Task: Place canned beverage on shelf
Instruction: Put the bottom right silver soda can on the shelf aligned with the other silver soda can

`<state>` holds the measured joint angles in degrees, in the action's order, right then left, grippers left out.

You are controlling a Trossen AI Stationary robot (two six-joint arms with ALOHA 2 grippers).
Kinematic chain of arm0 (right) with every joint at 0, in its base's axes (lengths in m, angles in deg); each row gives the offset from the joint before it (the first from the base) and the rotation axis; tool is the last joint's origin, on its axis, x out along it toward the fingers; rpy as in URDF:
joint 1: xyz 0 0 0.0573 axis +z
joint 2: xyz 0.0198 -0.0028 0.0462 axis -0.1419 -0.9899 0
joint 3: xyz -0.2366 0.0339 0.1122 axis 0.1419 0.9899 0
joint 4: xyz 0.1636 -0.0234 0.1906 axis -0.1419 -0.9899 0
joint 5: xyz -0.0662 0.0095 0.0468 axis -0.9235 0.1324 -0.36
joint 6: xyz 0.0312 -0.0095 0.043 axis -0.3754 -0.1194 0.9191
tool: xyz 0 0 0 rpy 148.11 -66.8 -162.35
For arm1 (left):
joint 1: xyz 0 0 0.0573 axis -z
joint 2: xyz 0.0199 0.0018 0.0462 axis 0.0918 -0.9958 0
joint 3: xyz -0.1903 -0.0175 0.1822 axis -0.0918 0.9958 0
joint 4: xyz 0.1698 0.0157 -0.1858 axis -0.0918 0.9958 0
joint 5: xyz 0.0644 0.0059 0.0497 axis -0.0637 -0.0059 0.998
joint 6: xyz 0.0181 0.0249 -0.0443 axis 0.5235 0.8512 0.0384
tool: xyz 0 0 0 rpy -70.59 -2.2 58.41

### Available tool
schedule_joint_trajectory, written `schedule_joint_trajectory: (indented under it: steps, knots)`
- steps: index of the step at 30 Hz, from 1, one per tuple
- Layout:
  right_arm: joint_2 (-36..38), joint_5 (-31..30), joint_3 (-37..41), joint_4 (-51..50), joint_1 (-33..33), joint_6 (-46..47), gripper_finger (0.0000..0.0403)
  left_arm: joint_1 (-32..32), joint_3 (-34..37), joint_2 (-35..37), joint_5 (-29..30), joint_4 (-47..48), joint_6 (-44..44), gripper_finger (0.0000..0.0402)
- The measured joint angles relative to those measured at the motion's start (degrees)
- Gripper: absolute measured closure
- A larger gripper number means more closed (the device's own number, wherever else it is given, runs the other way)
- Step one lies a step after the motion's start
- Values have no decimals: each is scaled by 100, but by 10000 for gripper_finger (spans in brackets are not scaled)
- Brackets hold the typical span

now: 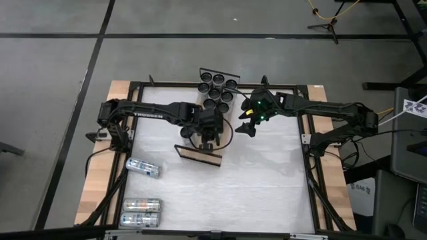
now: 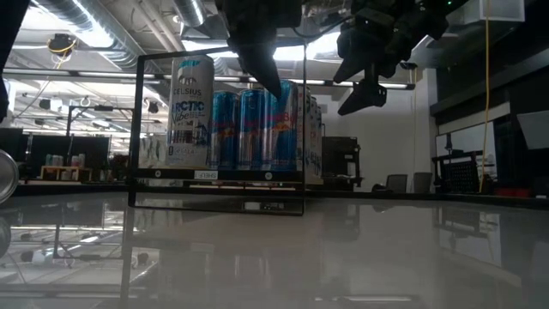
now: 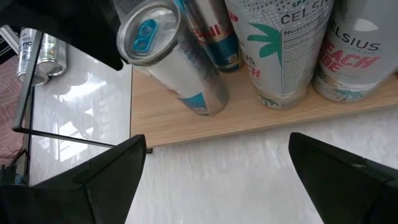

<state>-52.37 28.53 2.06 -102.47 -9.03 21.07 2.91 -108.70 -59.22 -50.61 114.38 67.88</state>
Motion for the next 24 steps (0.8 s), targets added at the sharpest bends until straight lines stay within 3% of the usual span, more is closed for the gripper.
schedule_joint_trajectory:
  steps: [24]
  knots:
    - [0, 0, 0, 1, 0, 0, 15, -166, -184, 19, 227, 5, -6, 373]
